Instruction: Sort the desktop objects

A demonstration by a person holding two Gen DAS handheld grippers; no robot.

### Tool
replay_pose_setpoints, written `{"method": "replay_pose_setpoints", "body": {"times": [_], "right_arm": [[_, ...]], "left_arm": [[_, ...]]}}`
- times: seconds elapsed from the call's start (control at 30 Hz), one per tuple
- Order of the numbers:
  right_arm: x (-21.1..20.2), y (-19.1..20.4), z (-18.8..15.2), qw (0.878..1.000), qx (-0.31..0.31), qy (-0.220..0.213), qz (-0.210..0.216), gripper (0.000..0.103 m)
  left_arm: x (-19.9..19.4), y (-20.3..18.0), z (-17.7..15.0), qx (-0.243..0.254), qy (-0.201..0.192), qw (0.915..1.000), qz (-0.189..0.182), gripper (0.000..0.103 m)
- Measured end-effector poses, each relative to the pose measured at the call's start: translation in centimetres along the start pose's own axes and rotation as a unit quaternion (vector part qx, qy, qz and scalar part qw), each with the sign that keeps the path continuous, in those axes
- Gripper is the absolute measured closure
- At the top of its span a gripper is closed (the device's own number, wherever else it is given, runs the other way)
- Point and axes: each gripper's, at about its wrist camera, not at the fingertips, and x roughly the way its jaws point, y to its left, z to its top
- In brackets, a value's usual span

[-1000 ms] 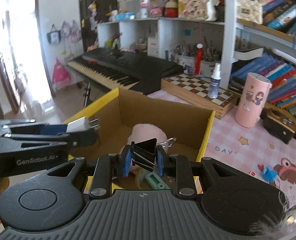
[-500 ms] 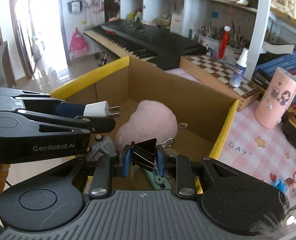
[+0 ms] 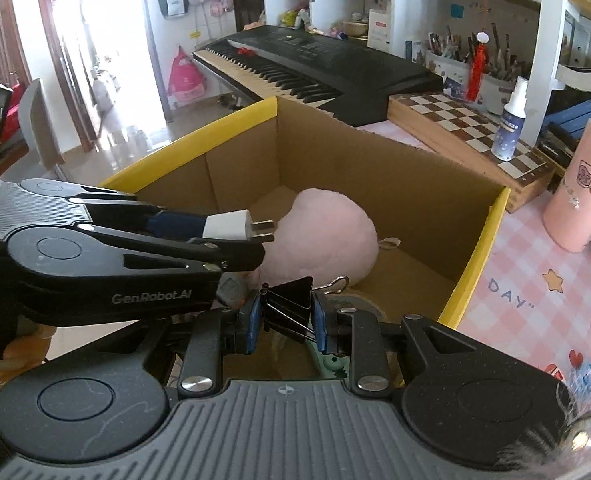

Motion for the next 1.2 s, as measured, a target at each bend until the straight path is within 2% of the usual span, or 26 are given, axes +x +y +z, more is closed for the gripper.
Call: {"method": "replay_pose_setpoints", "body": {"times": [0.23,0.3,0.37,0.43,0.57,0.93,1.2], "right_arm": [[0.0,0.0,0.1,1.0,0.003,0.004,0.004,0.079],[0.0,0.1,0.1,1.0,0.007,0.004,0.001,0.079],[-0.2,0.1,0.0,1.0,0.012,0.001,-0.001,0.078],[-0.5,0.2,-0.1,1.0,0.019,-0.004,-0.003,0.076],[-1.3,0.4,-0.2,0.999,0.032,-0.02,-0.017,0.07],[-5.0,1.2,-1.0,0.991,0.075,-0.083,-0.071,0.07],[-7.5,2.4,-2.6,0.982,0.098,-0.114,-0.116,0.068]], "left_arm": [[-0.1,-0.1,0.0,-0.001,0.002,1.0,0.001,0.063],[-0.4,0.0,0.0,-0.002,-0.005,1.0,0.004,0.06],[-1.0,0.3,0.0,-0.01,-0.014,0.9999,0.0,0.049],[-1.7,0.4,0.0,-0.016,-0.027,0.9995,-0.003,0.044],[-3.0,0.6,0.1,-0.025,-0.047,0.9986,-0.003,0.043],[-6.5,1.0,-0.5,-0.03,-0.089,0.9956,-0.005,0.038],[-8.3,1.1,-2.3,-0.032,-0.098,0.9945,-0.018,0.035]]}}
